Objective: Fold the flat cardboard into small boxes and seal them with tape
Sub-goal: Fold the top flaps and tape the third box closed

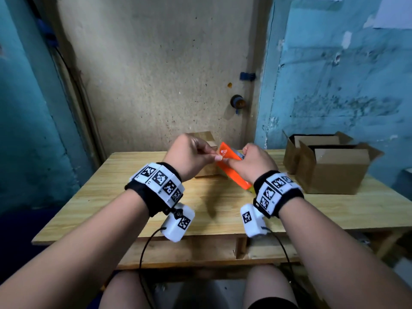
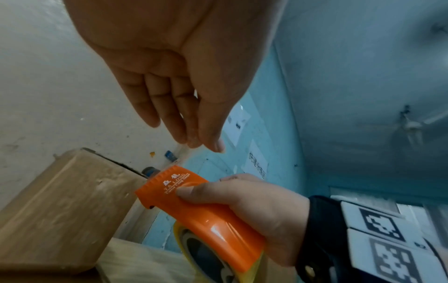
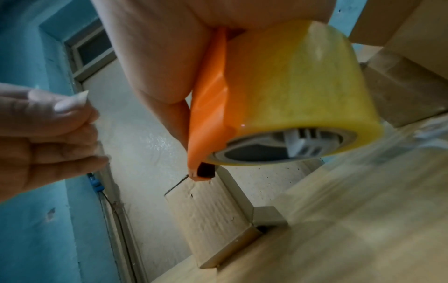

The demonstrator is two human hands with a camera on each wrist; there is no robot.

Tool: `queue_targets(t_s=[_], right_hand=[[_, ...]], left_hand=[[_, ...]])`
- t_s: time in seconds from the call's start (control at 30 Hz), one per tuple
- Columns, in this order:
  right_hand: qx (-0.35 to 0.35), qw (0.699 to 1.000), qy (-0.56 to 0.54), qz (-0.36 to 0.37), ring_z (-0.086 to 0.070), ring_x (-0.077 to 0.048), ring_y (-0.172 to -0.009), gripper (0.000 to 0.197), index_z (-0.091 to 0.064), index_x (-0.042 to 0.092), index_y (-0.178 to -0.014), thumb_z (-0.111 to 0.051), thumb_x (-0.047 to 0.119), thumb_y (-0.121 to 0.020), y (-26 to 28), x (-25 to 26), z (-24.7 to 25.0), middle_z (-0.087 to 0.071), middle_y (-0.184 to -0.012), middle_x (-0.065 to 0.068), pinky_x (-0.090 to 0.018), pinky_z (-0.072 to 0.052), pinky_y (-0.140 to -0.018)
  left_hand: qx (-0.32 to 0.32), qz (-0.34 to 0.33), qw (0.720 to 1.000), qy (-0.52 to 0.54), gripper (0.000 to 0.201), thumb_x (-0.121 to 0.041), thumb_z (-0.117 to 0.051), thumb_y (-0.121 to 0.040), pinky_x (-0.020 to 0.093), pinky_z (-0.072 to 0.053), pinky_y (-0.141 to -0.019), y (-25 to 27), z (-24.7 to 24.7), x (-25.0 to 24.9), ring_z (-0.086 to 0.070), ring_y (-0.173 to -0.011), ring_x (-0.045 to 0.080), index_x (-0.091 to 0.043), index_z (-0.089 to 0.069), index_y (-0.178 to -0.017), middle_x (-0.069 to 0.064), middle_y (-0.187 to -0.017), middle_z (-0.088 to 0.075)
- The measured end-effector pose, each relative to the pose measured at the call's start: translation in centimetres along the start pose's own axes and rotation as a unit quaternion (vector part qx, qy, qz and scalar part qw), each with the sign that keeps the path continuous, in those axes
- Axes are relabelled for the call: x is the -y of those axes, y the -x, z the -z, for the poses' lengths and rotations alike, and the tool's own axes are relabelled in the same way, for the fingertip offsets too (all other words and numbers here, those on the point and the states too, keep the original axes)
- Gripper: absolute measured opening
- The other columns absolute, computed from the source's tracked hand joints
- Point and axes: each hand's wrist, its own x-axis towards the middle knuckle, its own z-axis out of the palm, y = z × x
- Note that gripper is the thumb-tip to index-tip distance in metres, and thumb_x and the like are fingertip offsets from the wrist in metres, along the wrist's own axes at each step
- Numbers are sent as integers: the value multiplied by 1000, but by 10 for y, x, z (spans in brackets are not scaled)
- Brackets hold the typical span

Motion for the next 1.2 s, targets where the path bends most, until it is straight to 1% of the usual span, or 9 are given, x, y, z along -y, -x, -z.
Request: queue_targets(t_s=[0.07, 0.13, 0.3, 0.43, 0.53, 0.67, 0.77, 0.93, 1.2], right_hand=[[13, 1000, 21, 11, -62, -28, -92, 65, -52, 21, -99, -73, 77, -73, -9, 9, 1, -61, -96, -1, -41, -55, -84], [14, 999, 32, 16, -64, -29, -89, 52, -56, 16, -92, -71, 65, -83, -19, 12, 0, -62, -91, -3, -37, -53, -76], [44, 995, 78, -46, -67, -33, -79, 44, -56, 10, -75, -67, 49, -93, -43, -17, 4, -70, -89, -18, -33, -47, -66], [117, 981, 150, -32, -65, -31, -80, 39, -59, 12, -74, -72, 46, -91, -46, -27, -13, -73, -97, -17, -30, -47, -69], [110, 981, 159, -34, -64, -25, -72, 43, -68, 13, -80, -75, 55, -86, -39, -30, -18, -70, -83, -10, -28, -42, -55], [-10, 995, 93, 46, -66, -29, -79, 47, -73, 17, -82, -55, 57, -99, -28, -22, -5, -71, -80, -6, -36, -54, -71], [35, 993, -92, 67, -65, -21, -72, 47, -75, 18, -83, -50, 51, -106, -19, -10, 4, -68, -70, 2, -34, -50, -70], [33, 991, -57, 117, -67, -22, -104, 14, -75, 23, -106, -68, 32, -98, -34, -3, -5, -74, -108, 0, -36, -54, -93], [144, 984, 12, 103, -46, -29, -145, 98, -44, 27, -158, -91, 4, -74, -116, 27, -18, -45, -160, -6, -35, -39, -116]], left_hand=[[-9, 16, 1000, -16, 16, -30, -89, -76, 26, -54, -68, -2, 1, 3, -66, -66, 0, -29, -76, -67, -9, -71, -75], [17, 9, 1000, -15, 15, -30, -90, -75, 27, -55, -69, 3, 5, -4, -66, -66, 2, -25, -77, -69, -6, -73, -76], [104, -104, 989, 34, 16, -26, -86, -79, 22, -53, -65, 18, 4, -51, -67, -66, 8, -13, -77, -76, -1, -73, -75], [82, -40, 995, 41, 22, -26, -78, -88, 34, -56, -75, -4, 11, -27, -68, -73, 18, -6, -70, -84, 10, -82, -75], [105, 8, 987, 125, 18, -16, -70, -95, 35, -58, -74, -1, 10, -14, -70, -71, 22, -1, -61, -88, 11, -77, -71], [118, 31, 974, 191, 11, -9, -64, -98, 28, -56, -68, 0, 7, -10, -65, -77, 28, -5, -58, -90, 16, -79, -68], [108, 38, 969, 220, 10, -10, -64, -98, 26, -55, -68, -3, 7, -5, -65, -73, 18, -6, -58, -91, 11, -80, -67], [56, 52, 959, 273, 10, -13, -66, -97, 31, -54, -71, -7, 11, 5, -66, -79, 18, -8, -61, -90, 4, -80, -68], [15, 42, 956, 292, 10, -16, -69, -95, 29, -54, -70, -9, 40, 14, -68, -81, 21, -10, -64, -89, 15, -85, -70]])
